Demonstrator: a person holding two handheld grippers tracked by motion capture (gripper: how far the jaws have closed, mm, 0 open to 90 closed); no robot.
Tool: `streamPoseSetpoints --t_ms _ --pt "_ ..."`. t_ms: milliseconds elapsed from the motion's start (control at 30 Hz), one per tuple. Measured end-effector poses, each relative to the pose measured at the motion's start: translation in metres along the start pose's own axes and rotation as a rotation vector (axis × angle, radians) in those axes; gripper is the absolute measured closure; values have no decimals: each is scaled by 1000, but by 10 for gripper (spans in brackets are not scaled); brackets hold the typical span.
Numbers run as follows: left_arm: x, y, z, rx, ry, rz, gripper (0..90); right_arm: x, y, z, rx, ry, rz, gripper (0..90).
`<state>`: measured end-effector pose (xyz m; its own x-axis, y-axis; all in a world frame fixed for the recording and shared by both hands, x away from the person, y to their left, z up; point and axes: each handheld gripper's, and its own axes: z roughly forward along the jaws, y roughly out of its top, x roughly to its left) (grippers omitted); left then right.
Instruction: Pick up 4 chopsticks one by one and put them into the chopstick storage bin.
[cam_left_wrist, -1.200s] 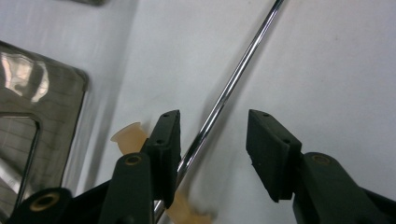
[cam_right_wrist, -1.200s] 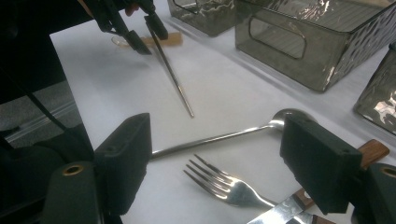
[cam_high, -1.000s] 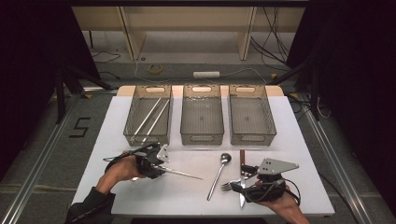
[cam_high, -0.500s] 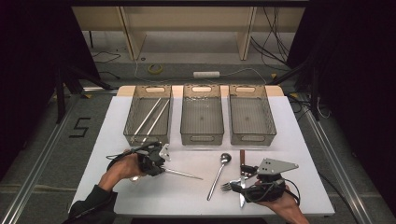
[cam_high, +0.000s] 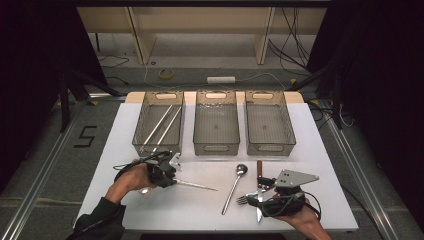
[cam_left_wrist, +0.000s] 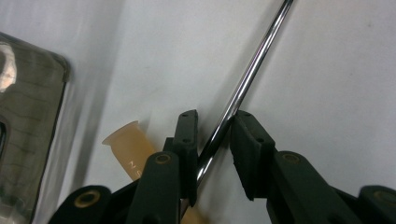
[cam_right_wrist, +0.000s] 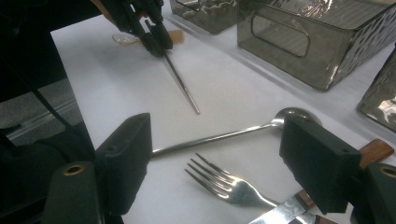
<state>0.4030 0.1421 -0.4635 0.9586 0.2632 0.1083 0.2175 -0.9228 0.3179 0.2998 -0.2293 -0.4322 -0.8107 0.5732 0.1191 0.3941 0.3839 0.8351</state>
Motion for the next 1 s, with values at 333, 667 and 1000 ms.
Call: streamPoseSetpoints --t_ms 333,667,1000 --pt "-2 -2 1 -44 7 58 812 0 0 0 -2 2 1 263" --pt "-2 -6 1 -79 37 88 839 0 0 0 -1 2 1 266" --pt "0 -5 -14 -162 76 31 842 0 0 0 -6 2 1 266"
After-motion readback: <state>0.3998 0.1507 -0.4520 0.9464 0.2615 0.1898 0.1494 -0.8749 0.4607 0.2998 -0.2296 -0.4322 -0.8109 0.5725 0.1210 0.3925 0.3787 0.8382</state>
